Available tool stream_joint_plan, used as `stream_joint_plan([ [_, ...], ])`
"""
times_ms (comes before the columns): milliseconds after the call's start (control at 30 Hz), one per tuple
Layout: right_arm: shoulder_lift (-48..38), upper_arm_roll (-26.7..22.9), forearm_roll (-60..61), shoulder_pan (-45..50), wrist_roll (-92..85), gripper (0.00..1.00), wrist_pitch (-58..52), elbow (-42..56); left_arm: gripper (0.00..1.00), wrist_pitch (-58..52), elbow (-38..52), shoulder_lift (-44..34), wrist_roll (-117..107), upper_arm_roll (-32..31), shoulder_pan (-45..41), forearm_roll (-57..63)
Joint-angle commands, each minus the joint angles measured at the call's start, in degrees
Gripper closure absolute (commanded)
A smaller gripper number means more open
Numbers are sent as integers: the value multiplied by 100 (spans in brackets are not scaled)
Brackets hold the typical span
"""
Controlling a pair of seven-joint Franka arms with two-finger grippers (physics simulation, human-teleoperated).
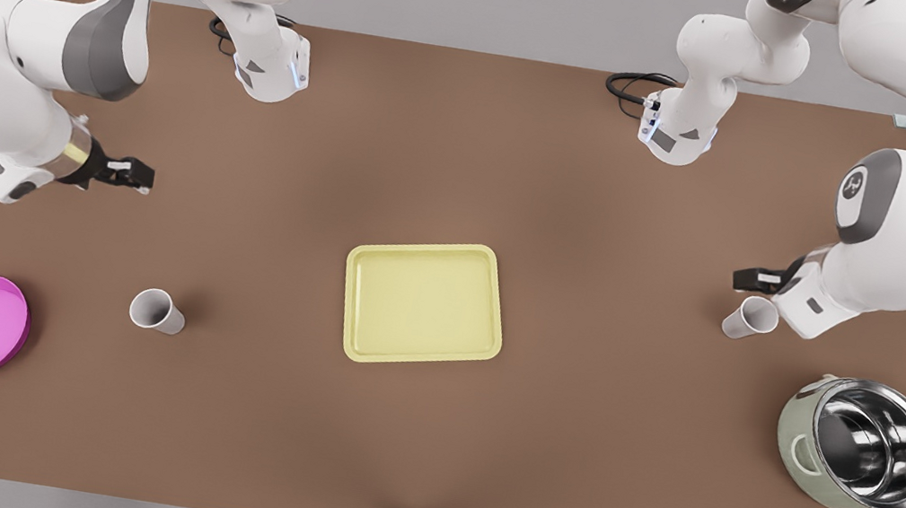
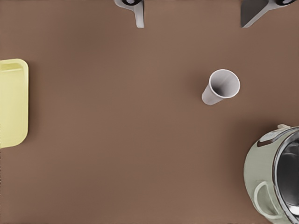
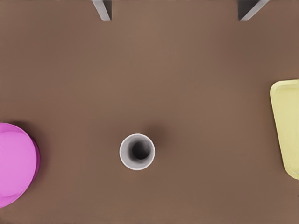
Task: Use both arms to respectively pick up the white IKEA cups from the middle-left and middle-right positions, then place the white IKEA cups onto the middle-middle tray, ensuring that the cups remain upright and do not tip over
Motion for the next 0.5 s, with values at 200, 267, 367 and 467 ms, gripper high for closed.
stream_joint_plan([
  [200,491,-10,-41,-75,-317,0,717,66,0,2037,-1702,47,1235,1454,97,-54],
  [267,1062,-10,-50,-137,-387,0,798,566,0,2425,-2081,266,1639,1692,456,-413],
  [367,1712,-19,3,-321,-387,0,1201,892,0,3126,-2404,592,2624,1657,880,-467],
  [467,2258,-10,91,-427,-378,0,1957,883,0,4304,-3398,372,2641,1578,835,-467],
])
